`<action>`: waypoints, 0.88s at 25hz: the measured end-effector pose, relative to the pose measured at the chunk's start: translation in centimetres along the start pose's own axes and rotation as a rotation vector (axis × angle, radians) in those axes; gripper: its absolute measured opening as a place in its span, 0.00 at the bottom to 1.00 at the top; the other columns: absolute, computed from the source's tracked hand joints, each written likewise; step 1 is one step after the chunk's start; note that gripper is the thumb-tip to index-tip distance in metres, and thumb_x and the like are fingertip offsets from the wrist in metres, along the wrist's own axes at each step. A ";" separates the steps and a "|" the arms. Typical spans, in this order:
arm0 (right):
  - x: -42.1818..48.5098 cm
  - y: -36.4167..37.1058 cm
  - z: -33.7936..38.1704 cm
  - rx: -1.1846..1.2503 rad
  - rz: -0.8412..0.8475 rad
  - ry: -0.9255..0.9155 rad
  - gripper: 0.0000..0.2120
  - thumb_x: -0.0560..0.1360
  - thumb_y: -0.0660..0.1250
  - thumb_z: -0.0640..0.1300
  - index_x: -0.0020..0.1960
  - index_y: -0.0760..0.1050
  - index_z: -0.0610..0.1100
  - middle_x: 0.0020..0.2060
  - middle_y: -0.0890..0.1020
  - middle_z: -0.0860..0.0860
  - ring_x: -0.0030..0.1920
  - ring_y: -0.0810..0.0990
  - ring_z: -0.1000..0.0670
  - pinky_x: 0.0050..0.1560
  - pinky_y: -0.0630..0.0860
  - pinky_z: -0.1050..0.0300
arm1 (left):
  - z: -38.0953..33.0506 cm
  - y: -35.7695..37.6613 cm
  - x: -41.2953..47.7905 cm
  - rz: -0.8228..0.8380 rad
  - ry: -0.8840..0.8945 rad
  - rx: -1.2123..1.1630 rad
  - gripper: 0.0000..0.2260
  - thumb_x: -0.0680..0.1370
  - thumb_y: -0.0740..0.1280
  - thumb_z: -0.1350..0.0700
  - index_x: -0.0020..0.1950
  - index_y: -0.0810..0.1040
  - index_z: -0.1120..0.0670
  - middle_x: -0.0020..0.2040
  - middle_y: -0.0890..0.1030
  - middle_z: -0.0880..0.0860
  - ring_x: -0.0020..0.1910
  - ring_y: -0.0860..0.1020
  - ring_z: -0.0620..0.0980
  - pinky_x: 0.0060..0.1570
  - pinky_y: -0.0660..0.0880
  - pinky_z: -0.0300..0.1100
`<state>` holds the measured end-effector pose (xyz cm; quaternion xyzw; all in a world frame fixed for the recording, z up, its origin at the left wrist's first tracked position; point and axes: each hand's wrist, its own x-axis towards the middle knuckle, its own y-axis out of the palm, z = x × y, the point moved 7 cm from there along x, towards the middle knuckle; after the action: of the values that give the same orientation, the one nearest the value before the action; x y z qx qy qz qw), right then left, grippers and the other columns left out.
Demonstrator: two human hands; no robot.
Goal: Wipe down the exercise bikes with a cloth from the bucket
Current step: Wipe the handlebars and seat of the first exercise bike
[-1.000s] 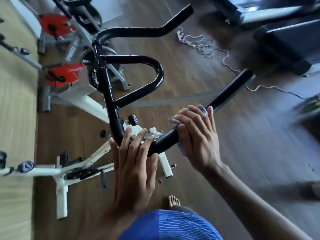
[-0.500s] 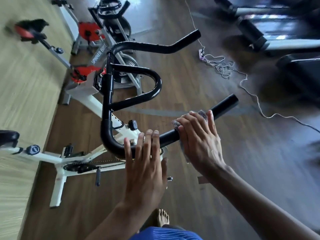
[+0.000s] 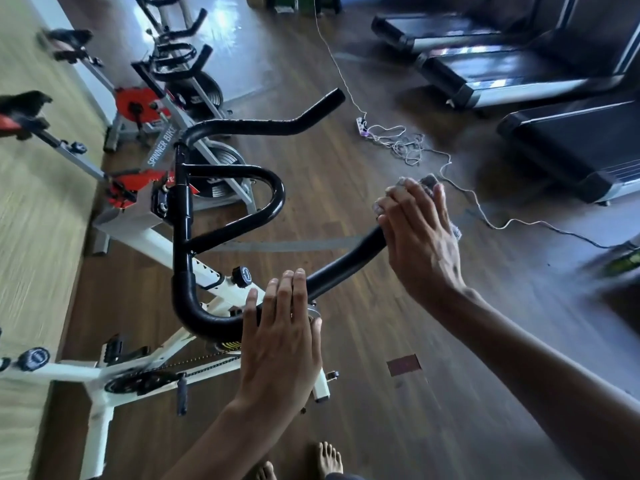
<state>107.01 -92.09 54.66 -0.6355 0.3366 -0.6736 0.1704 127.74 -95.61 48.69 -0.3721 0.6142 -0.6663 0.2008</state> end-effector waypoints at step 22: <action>-3.1 -2.3 -2.2 0.544 -0.035 0.500 0.14 0.84 0.60 0.42 0.66 0.76 0.40 0.66 0.76 0.48 0.69 0.72 0.45 0.71 0.66 0.55 | -4.9 -3.7 1.5 -0.127 0.186 -0.484 0.18 0.79 0.65 0.54 0.69 0.74 0.56 0.67 0.76 0.51 0.68 0.73 0.51 0.67 0.69 0.50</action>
<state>105.72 -87.86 54.00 -0.3885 0.1656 -0.8757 0.2341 123.81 -92.82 52.82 -0.3841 0.7470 -0.5426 0.0065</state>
